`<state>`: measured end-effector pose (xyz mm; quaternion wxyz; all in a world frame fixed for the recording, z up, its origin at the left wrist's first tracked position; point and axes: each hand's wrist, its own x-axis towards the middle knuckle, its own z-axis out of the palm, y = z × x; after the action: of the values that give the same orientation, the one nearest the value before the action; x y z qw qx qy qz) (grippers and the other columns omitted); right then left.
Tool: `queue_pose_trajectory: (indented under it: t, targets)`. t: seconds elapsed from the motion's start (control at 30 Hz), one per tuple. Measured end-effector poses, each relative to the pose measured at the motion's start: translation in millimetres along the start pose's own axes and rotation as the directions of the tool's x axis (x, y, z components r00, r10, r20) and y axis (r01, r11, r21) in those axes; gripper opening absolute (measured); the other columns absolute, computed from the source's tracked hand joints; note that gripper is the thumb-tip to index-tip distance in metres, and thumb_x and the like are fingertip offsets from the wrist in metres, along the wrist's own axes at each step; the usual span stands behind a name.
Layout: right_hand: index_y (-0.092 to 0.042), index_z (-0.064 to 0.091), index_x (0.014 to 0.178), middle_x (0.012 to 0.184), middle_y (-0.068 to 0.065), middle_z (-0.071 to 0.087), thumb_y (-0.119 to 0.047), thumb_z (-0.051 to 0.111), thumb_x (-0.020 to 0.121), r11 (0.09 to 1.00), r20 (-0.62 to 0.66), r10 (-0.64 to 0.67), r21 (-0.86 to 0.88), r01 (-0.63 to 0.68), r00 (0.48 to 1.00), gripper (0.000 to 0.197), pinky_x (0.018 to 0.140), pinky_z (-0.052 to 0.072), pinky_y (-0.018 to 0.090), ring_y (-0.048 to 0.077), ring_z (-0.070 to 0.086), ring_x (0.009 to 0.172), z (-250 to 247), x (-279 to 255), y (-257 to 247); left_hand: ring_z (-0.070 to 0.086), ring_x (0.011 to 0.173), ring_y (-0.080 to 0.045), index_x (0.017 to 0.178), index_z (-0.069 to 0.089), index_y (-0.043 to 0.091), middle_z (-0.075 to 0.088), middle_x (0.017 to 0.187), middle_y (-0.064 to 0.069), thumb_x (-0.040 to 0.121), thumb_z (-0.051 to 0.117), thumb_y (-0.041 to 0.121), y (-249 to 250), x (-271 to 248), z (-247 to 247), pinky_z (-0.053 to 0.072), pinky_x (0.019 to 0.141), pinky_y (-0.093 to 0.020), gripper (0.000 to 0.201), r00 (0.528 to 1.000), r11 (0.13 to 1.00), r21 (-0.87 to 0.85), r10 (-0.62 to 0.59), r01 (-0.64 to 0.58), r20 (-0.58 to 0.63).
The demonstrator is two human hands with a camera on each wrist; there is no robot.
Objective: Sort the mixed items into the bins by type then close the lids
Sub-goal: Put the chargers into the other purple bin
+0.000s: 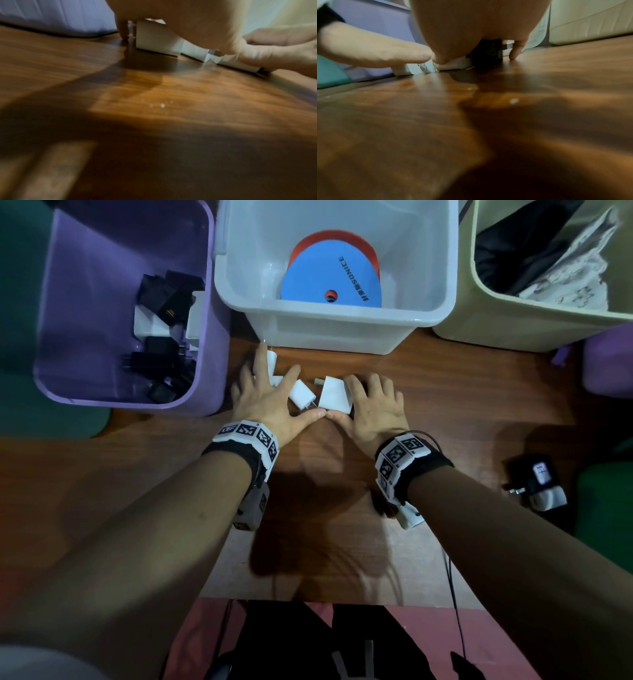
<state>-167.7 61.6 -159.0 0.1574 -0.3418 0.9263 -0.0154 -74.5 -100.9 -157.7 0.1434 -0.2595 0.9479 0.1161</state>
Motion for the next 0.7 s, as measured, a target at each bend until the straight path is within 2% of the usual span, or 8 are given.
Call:
queue_pose_trajectory:
  t: [0.17,0.4,0.6,0.7]
  targets:
    - [-0.021,0.035,0.137,0.129,0.007,0.042,-0.069,0.034,0.088,0.999,0.004,0.044,-0.002,-0.044,0.999,0.068,0.094,0.035,0.040,0.028,0.039,0.117,-1,-1,1,0.022,0.135,-0.036,0.126,0.043,0.033,-0.004,0.158,-0.006,0.079,0.043,0.075,0,-1,1,0.026,0.109,-0.052,0.063,0.998,0.999,0.012,0.054,-0.053,-0.024]
    - [-0.016,0.034,0.138,0.128,0.006,0.044,-0.065,0.037,0.089,0.996,0.016,0.084,0.027,-0.084,0.996,0.070,0.094,0.036,0.039,0.026,0.041,0.116,-4,-6,9,0.033,0.123,-0.031,0.129,0.043,0.028,0.014,0.150,-0.005,0.081,0.049,0.068,6,-5,4,0.033,0.102,-0.048,0.063,0.996,0.997,0.005,0.078,-0.077,-0.046]
    - [-0.011,0.033,0.138,0.129,0.009,0.043,-0.061,0.044,0.088,0.991,0.042,0.102,0.082,-0.106,0.994,0.071,0.097,0.039,0.037,0.026,0.040,0.117,-5,-11,15,0.033,0.128,-0.032,0.125,0.050,0.027,0.009,0.155,-0.009,0.081,0.043,0.073,20,-9,10,0.035,0.102,-0.050,0.064,0.998,0.999,-0.040,0.027,-0.029,-0.065]
    - [-0.012,0.033,0.138,0.131,0.008,0.042,-0.060,0.047,0.088,0.983,0.067,0.129,0.121,-0.136,0.989,0.072,0.099,0.038,0.038,0.026,0.039,0.120,-7,-13,16,0.037,0.122,-0.031,0.122,0.052,0.023,0.020,0.149,-0.009,0.085,0.045,0.068,24,-7,11,0.038,0.097,-0.047,0.059,0.995,0.996,-0.080,0.023,-0.031,-0.095]
